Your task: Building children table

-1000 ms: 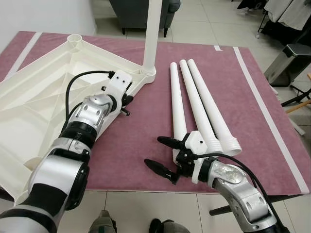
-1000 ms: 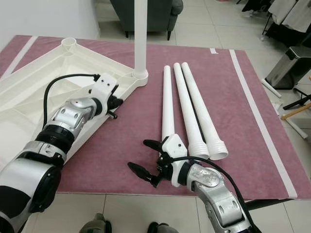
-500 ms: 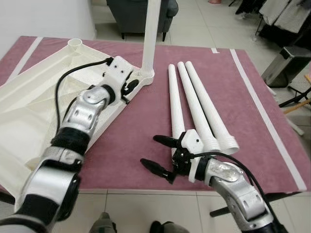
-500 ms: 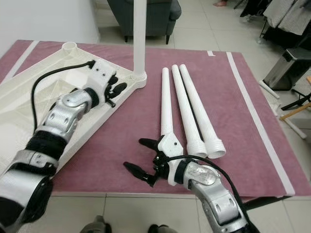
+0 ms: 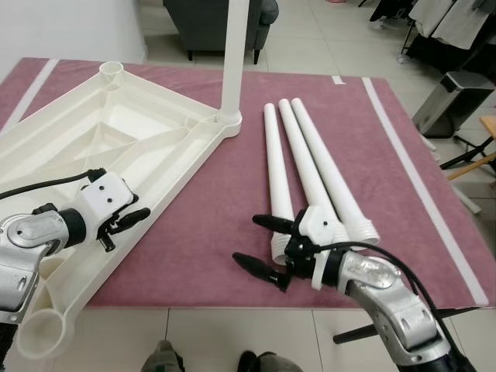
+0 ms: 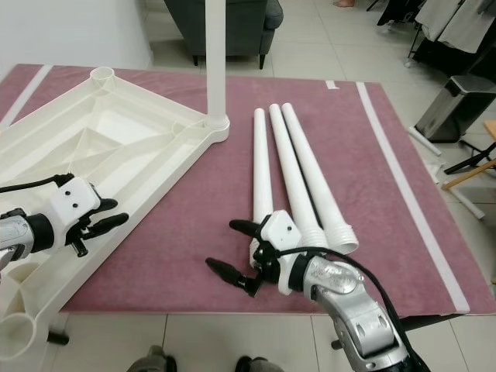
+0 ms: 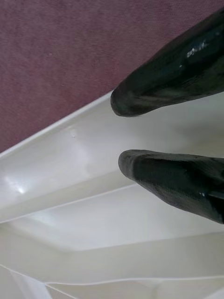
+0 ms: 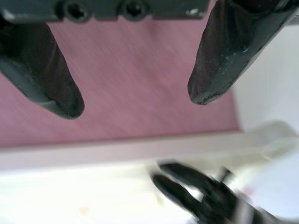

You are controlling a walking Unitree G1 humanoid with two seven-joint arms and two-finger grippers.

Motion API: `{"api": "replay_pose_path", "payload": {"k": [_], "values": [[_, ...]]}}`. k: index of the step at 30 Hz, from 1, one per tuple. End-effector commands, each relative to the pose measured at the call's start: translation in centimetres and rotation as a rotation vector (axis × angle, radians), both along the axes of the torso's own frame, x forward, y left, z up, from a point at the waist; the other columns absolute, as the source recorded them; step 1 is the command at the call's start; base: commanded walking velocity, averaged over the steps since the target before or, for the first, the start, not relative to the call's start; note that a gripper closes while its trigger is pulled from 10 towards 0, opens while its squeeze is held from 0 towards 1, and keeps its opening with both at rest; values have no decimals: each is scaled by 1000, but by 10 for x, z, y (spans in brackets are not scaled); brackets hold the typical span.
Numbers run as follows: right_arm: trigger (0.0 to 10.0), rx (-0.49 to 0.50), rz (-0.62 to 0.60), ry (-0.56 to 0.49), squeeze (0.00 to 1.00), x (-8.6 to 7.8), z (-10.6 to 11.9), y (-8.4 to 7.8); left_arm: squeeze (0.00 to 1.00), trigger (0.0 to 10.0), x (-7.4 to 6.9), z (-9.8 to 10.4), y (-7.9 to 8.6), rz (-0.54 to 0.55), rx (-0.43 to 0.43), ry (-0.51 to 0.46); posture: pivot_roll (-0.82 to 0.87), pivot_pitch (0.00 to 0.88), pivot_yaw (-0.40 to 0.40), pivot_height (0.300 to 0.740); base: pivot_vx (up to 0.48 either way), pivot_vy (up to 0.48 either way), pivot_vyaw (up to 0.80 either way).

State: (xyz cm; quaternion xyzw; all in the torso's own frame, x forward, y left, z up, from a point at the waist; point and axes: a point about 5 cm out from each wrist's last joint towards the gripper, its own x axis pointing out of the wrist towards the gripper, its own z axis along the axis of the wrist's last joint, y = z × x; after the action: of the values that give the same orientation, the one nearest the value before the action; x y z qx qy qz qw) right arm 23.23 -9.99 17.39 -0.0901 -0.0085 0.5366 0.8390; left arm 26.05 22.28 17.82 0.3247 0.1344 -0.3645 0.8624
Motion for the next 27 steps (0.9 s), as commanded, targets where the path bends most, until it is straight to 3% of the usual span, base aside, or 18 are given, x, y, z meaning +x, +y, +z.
{"api": "replay_pose_path", "payload": {"k": [1,5,11,19,20,24,25,26,27], "values": [[10000,21,86,-5,0,-6,7,8,0,10000,-8,-2,11,32,28,38,161,169,-26,740,0,0,0],[10000,23,132,-23,0,-5,12,15,0,10000,-20,-2,22,72,58,71,163,169,-29,740,0,0,0],[10000,27,156,-29,0,-2,14,22,0,10000,-35,10,21,76,-2,92,177,170,-36,740,0,0,0],[10000,22,156,-8,0,-2,8,23,0,10000,-39,24,34,145,23,37,187,170,-39,740,0,0,0],[10000,22,151,-4,0,-2,7,23,1000,10000,-39,28,34,150,17,21,187,170,-42,740,0,0,0],[10000,19,141,3,0,-2,6,21,1000,10000,-39,27,33,144,36,30,183,168,-42,740,0,0,0],[10000,18,140,3,0,-1,6,21,733,10000,-39,22,33,146,37,48,183,167,-41,740,0,0,0],[10000,17,139,3,0,-1,5,21,733,10000,-39,20,32,148,36,60,181,166,-42,740,0,0,0],[10000,16,139,3,0,-1,6,21,0,10000,-39,17,30,144,28,69,180,166,-42,740,0,0,0]]}}
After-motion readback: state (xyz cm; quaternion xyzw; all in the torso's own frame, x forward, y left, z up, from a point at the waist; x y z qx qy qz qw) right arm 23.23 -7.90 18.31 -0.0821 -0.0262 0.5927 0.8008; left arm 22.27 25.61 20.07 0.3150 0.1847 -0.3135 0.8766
